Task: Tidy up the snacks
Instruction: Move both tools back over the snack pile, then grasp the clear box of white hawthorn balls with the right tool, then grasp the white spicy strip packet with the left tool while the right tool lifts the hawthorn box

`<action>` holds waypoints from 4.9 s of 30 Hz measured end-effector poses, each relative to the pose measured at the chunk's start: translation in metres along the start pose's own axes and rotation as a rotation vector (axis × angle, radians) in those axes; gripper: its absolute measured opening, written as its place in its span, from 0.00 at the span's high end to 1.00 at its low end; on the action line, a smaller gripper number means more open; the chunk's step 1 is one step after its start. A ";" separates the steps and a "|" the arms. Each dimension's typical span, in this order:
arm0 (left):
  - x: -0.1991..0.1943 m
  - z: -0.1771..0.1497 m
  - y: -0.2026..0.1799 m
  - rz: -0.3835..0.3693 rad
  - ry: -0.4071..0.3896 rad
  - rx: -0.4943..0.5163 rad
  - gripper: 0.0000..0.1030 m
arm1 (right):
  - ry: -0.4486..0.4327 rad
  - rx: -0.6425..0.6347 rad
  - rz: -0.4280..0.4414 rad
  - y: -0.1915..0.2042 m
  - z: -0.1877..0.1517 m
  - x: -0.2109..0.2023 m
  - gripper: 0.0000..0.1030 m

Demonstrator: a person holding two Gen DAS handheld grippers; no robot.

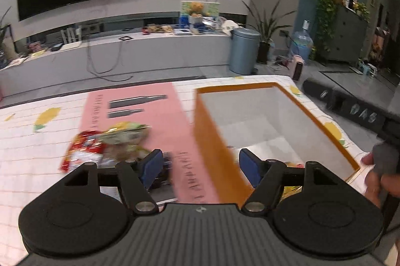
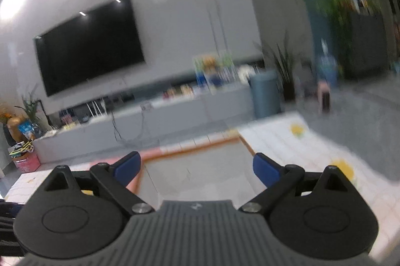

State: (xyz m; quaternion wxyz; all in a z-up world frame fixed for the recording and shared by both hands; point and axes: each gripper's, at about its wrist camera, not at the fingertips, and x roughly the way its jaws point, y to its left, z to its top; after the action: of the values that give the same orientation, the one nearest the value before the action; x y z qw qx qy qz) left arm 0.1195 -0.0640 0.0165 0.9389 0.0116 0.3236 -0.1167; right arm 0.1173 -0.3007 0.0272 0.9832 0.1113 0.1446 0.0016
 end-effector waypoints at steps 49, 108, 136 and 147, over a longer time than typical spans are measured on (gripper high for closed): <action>0.035 -0.104 0.205 0.165 0.295 -0.316 0.20 | 0.486 -0.618 0.647 0.188 -0.176 0.160 0.10; 0.134 -0.049 0.198 0.179 0.308 -0.071 0.20 | 0.650 -0.458 0.307 0.159 -0.166 0.103 0.33; 0.064 -0.048 0.197 0.048 0.170 -0.252 0.46 | 0.429 -0.295 0.426 0.148 -0.091 0.061 0.44; 0.039 -0.017 0.137 -0.103 0.052 -0.203 0.46 | 0.269 -0.157 0.242 0.086 -0.006 0.023 0.44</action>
State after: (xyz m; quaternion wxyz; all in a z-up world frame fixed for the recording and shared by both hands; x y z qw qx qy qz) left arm 0.1703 0.0628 -0.0279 0.9192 -0.0972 0.3583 -0.1311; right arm 0.1401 -0.2149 0.0344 0.9532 0.0498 0.2598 0.1461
